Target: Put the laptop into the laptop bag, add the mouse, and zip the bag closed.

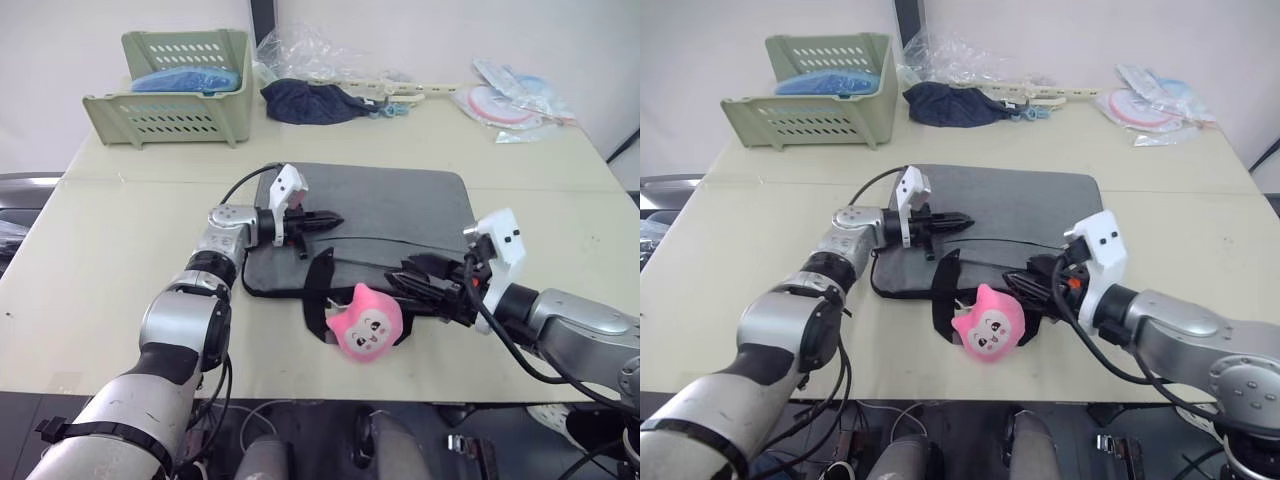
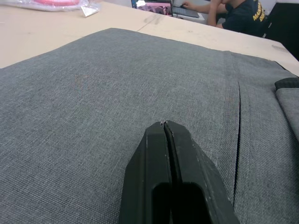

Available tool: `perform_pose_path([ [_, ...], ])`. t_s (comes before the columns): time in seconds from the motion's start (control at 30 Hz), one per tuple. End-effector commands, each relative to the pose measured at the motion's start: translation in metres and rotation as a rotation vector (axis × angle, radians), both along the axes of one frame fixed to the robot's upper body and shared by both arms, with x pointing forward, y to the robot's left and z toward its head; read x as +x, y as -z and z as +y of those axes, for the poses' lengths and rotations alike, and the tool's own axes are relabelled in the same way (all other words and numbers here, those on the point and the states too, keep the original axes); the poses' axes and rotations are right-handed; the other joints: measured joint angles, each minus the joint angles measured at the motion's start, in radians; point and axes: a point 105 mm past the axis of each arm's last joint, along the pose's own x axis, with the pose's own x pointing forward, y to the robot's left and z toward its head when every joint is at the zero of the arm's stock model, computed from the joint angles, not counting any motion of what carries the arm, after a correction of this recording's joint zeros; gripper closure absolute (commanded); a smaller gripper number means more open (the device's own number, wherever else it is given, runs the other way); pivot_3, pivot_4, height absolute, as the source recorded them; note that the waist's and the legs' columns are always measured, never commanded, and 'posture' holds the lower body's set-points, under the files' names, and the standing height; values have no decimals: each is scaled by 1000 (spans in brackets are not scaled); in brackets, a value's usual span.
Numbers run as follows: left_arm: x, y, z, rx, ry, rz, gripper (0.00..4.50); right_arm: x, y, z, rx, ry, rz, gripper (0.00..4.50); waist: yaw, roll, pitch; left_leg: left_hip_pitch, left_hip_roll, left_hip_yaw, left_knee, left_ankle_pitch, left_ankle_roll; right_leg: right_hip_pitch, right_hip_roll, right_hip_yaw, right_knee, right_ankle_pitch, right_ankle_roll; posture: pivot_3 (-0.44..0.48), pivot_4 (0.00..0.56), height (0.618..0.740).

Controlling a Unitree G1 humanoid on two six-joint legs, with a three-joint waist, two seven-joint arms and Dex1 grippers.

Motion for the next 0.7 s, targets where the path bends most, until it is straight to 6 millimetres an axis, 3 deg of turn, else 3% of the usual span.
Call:
perform_pose_path([
  [0.03, -8, 33, 1, 67, 1, 81, 4425, -4, -4, 4, 14, -35, -18, 1431, 1, -1, -1, 0, 0, 0, 0, 0, 0, 0, 0, 0, 0, 0, 0, 0, 150, 740],
  [0.33, -10, 43, 5, 76, -4, 113, 4425, -11, 4, 5, -7, -87, 19, 1431, 2, 0, -5, 1, 0, 0, 0, 0, 0, 1, 0, 0, 0, 0, 0, 0, 150, 740],
  [0.7, -11, 35, 0, 46, 23, 103, 4425, -23, 13, 15, -37, -227, 78, 1431, 4, 0, -5, 2, 0, 0, 0, -1, 1, 3, 0, 0, -1, 0, 0, 0, 150, 740],
])
